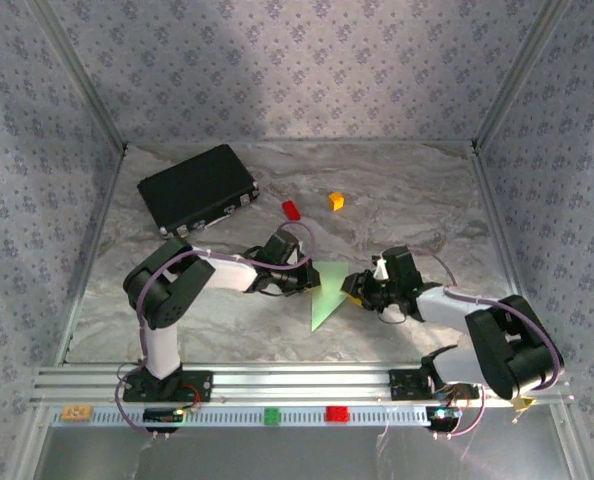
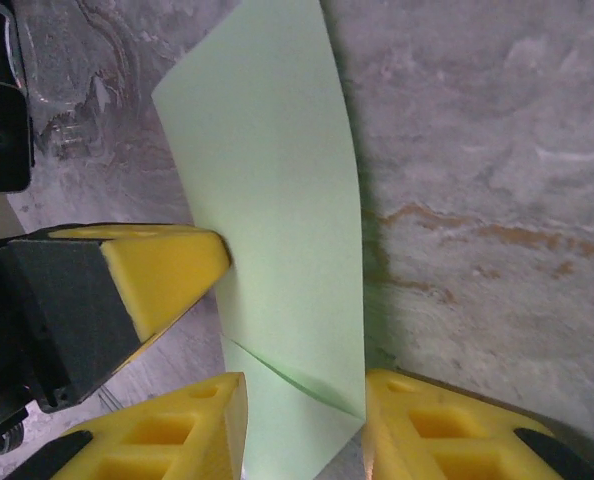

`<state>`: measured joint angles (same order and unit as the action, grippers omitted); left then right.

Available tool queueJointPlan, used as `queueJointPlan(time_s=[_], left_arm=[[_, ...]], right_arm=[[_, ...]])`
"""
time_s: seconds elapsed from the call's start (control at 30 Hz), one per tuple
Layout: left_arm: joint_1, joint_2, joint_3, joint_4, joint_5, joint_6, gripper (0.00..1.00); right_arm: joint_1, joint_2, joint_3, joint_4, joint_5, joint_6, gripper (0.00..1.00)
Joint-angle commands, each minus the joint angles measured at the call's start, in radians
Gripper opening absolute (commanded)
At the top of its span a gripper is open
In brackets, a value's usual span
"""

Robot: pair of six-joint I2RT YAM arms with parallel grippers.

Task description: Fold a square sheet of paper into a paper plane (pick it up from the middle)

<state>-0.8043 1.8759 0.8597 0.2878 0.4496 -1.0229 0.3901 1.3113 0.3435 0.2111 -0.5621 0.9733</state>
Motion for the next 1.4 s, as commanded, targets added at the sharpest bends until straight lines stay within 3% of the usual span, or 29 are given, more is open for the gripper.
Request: queueJointPlan(time_s=[0.0, 0.63, 1.37], left_arm=[[-0.003, -0.007, -0.024, -0.074, 0.006, 0.001, 0.00], [-0.003, -0.006, -0.021, -0.080, 0.007, 0.004, 0.00], [-0.004, -0.012, -0.013, -0.093, 0.009, 0.012, 0.00]], right_arm=[[-0.006, 0.020, 0.025, 0.041, -0.031, 0.003, 0.35], [-0.035, 0.071, 0.062, 0.086, -0.097, -0.087, 0.32], [-0.089, 0.247, 0.107, 0.134, -0.226, -0.178, 0.24]])
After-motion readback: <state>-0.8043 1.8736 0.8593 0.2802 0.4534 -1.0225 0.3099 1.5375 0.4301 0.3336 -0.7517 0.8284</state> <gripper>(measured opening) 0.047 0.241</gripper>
